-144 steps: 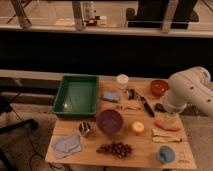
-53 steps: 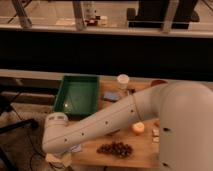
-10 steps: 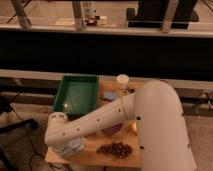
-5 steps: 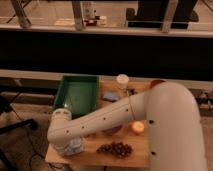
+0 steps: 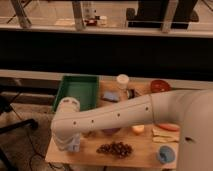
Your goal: Place towel in paper cup
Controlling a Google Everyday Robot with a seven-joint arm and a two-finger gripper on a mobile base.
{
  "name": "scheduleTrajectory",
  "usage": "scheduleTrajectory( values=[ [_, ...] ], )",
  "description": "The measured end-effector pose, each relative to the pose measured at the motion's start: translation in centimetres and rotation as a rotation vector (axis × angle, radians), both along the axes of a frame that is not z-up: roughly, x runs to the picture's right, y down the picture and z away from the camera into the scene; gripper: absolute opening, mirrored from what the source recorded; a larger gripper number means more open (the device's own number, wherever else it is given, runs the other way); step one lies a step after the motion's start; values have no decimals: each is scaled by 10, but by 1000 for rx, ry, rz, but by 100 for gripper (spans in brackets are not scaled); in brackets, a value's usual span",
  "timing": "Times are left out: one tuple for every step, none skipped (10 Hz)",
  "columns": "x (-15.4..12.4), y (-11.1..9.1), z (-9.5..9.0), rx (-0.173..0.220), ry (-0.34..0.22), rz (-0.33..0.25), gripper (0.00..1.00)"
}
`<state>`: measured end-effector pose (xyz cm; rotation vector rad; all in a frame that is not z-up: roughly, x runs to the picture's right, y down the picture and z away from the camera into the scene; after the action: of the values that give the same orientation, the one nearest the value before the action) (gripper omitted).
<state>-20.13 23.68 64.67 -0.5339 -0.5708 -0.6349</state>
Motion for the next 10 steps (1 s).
scheduleTrajectory(
  values=[
    [8,-6,-11,0,-2,6,3],
    [23,-13,-25,5,-1,14,3],
    [38,-22,-39,17,-2,27,3],
    [49,-30,-49,35,-7,47,3],
    [59,-39,-52,54,-9,70,3],
    [65,-44,-53,65,-10,88,3],
    [67,-48,-52,74,-11,101,3],
    [66,-51,-51,81,-15,109,3],
    [63,-58,-45,100,-19,125,3],
    [61,-63,-41,107,-21,132,3]
  ],
)
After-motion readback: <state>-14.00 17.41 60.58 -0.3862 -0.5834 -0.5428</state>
